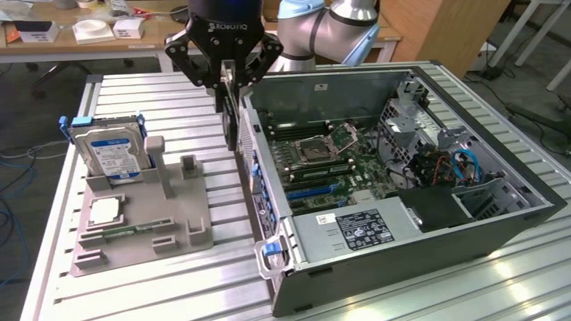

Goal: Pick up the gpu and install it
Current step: 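Pick up the gpu and move the gpu toward the slot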

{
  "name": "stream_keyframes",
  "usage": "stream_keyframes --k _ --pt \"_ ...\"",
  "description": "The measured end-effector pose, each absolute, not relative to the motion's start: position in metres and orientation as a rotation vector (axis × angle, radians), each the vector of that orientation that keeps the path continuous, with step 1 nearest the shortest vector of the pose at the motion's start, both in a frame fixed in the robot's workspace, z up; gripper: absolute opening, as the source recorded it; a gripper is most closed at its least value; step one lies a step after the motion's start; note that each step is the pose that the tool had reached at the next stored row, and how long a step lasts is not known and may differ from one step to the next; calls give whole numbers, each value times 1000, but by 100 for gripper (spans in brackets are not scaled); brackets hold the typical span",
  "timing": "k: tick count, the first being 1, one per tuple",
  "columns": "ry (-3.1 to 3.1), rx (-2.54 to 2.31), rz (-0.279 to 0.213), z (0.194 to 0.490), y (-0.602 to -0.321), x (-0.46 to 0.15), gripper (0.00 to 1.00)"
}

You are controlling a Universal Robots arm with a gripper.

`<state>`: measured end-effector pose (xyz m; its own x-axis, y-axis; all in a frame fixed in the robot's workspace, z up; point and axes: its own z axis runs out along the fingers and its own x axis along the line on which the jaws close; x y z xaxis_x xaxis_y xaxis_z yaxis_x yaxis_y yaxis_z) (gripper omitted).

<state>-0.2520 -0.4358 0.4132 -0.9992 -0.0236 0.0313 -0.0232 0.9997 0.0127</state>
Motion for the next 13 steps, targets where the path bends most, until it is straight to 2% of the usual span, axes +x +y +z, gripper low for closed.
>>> stream_keyframes --k 13 --pt "-3102 42 -19 413 -436 -237 27"
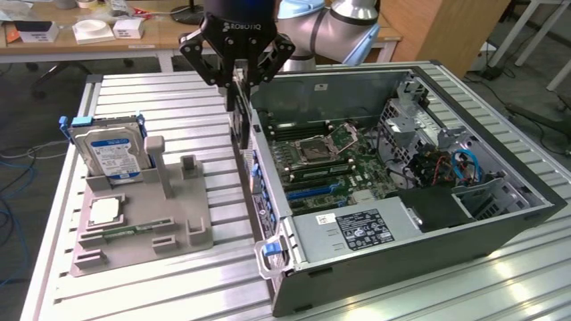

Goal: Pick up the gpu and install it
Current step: 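Pick up the gpu and move the gpu toward the slot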

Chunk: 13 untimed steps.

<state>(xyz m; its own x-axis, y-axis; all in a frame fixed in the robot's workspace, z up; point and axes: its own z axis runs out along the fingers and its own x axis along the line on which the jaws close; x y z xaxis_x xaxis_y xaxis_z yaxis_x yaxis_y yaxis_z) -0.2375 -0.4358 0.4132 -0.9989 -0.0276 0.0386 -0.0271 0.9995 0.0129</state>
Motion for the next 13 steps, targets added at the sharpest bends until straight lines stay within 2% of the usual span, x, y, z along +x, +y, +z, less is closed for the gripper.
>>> stream_keyframes --k 13 --pt "-3096 52 -19 413 -436 -219 27"
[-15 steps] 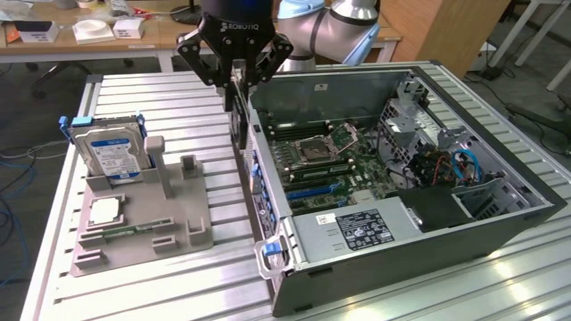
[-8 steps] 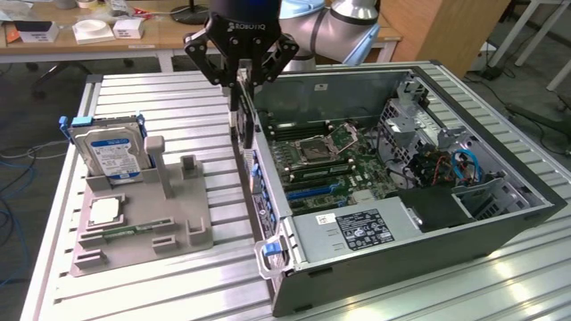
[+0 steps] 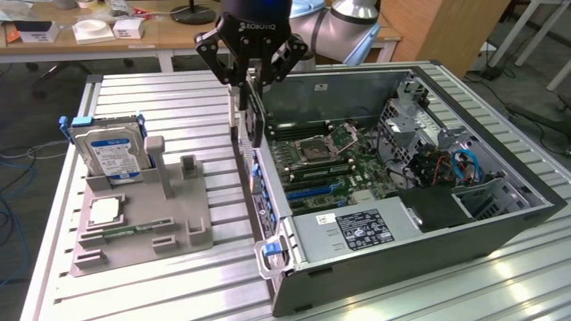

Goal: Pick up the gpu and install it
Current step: 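Pick up the gpu and move the gpu toward the slot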

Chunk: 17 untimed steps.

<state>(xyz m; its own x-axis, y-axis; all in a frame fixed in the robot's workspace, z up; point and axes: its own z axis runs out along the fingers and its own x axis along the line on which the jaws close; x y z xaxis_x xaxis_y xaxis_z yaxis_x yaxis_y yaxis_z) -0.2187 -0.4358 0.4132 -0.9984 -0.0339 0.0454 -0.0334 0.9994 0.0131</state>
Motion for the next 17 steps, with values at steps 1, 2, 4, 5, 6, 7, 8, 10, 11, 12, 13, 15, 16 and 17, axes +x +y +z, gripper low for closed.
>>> stream_keyframes --k 1,2,4,5,6,7,8,10,11,12,13,15,16,17 --pt "-3095 53 -19 413 -436 -217 27" --pt "-3094 54 -19 413 -436 -215 27" --pt "-3093 56 -19 413 -436 -212 27" --pt "-3092 56 -19 413 -436 -210 27" --pt "-3092 57 -19 413 -436 -208 27" --pt "-3091 58 -19 413 -436 -207 27" --pt "-3090 59 -19 413 -436 -205 27" --pt "-3089 61 -19 413 -436 -201 27" --pt "-3088 62 -19 413 -436 -199 27" --pt "-3087 62 -19 413 -436 -197 27" --pt "-3087 63 -19 413 -436 -196 27" --pt "-3085 65 -19 413 -436 -192 27" --pt "-3085 66 -19 413 -436 -190 27" --pt "-3084 67 -19 413 -436 -188 27"
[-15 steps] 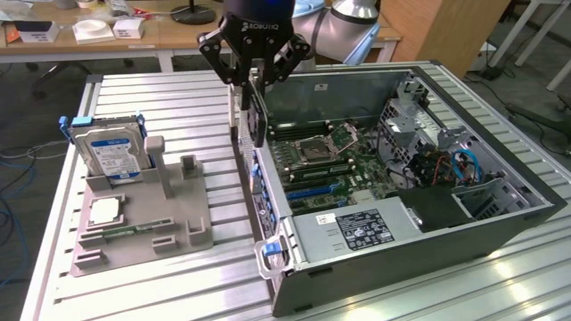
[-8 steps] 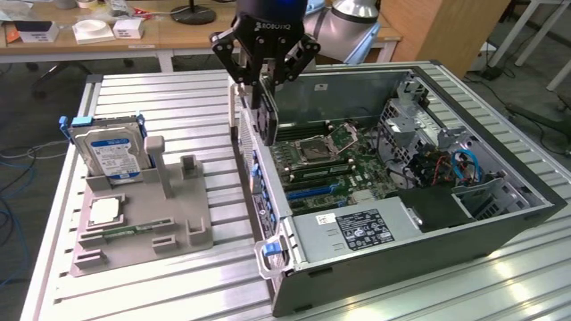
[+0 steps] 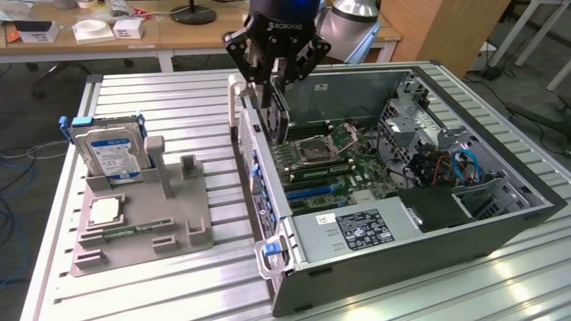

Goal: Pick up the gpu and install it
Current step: 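Pick up the gpu and move the gpu toward the slot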

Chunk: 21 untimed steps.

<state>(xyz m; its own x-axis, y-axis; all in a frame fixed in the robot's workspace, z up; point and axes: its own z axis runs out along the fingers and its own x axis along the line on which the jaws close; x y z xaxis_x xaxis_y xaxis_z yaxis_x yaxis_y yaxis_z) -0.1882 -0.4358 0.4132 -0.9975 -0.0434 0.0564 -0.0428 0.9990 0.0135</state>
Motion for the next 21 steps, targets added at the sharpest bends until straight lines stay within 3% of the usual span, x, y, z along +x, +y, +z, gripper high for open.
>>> stream_keyframes --k 21 --pt "-3071 83 -19 413 -436 -151 27"
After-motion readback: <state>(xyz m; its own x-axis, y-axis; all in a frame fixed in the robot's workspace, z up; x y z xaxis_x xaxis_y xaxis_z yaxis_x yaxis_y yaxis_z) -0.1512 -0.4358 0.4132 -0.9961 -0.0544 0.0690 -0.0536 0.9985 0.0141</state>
